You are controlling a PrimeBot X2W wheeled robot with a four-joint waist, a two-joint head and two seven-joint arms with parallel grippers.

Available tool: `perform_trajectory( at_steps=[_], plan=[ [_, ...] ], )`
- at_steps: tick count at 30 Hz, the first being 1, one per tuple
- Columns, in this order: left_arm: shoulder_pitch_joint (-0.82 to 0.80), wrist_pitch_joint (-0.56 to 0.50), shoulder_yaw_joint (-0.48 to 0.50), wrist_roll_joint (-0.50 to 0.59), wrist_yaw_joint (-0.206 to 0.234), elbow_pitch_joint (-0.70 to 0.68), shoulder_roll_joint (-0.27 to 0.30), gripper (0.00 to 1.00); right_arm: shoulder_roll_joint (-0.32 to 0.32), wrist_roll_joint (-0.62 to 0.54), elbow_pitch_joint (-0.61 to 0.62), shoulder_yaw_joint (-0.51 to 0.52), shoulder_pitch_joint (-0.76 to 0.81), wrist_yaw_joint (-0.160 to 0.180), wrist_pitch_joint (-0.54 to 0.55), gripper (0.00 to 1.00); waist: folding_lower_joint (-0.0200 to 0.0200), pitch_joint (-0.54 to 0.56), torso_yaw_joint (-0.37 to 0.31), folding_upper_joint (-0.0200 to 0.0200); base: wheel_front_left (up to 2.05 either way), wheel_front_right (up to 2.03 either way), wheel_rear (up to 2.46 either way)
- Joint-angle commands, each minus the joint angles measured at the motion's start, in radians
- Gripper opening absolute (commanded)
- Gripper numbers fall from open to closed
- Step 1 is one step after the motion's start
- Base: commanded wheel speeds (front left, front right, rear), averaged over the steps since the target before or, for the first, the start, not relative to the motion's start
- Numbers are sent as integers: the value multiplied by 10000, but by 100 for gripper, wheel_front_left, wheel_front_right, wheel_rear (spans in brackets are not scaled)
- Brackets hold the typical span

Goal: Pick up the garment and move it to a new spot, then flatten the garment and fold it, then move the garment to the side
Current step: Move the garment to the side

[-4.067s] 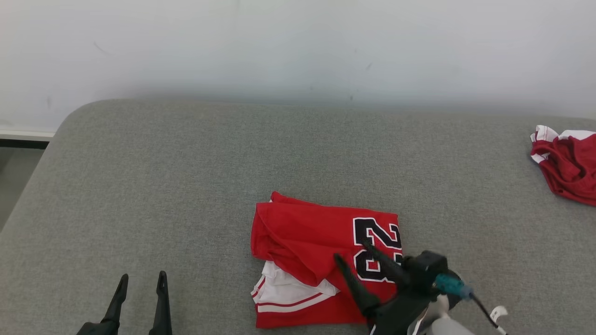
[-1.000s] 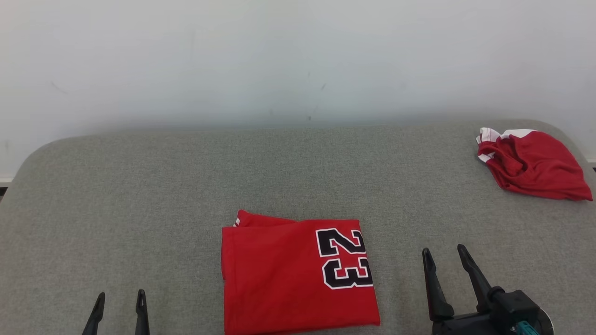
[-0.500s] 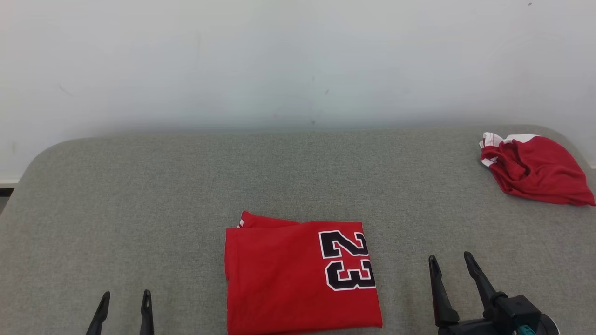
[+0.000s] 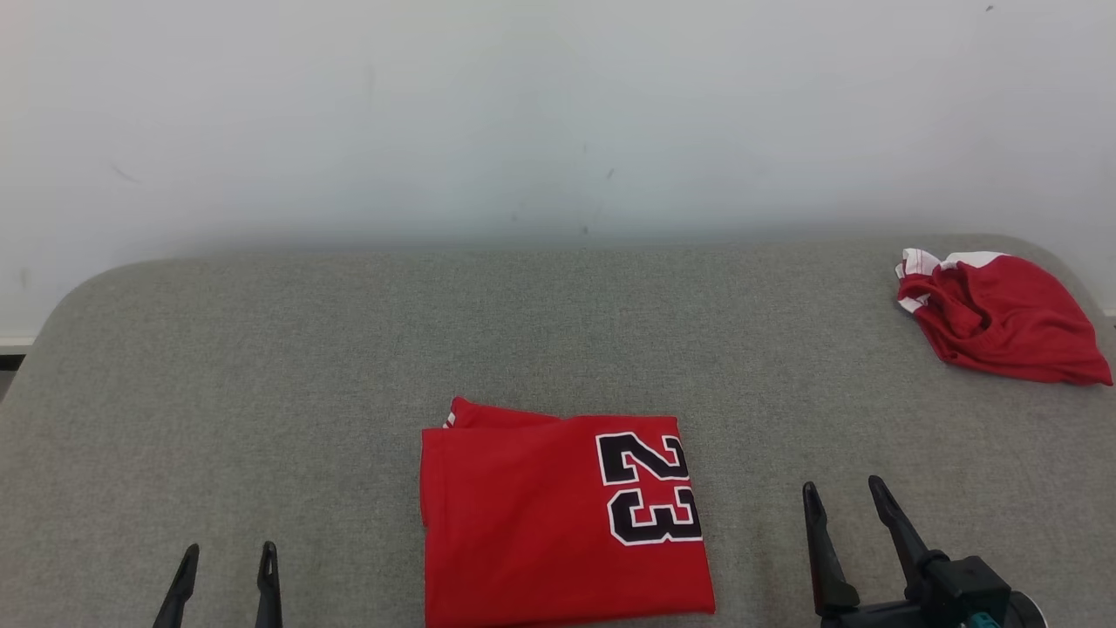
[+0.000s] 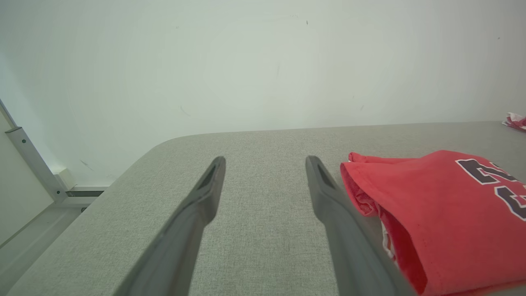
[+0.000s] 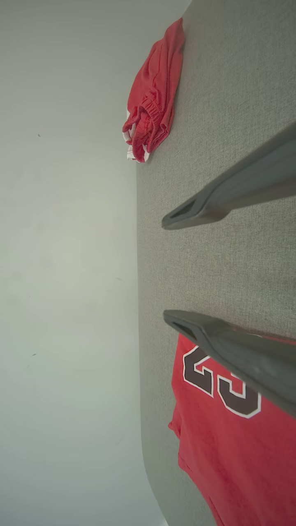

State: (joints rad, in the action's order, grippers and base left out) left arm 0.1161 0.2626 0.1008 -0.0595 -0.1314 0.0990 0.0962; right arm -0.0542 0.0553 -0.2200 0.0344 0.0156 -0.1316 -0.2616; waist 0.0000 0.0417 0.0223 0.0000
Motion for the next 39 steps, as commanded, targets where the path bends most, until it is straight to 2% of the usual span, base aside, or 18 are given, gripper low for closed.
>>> perform_trajectory(
  at_steps=[1, 39],
  plan=[
    [77, 27, 15, 40, 16, -45, 26, 100, 29, -47, -26, 1, 53, 27, -41, 100, 0, 0, -2, 0, 0, 0, 0],
    [210, 27, 143, 35, 105, -56, -181, 100, 33, -152, -390, -149, -76, 27, -41, 100, 0, 5, -30, 0, 0, 0, 0]
  ],
)
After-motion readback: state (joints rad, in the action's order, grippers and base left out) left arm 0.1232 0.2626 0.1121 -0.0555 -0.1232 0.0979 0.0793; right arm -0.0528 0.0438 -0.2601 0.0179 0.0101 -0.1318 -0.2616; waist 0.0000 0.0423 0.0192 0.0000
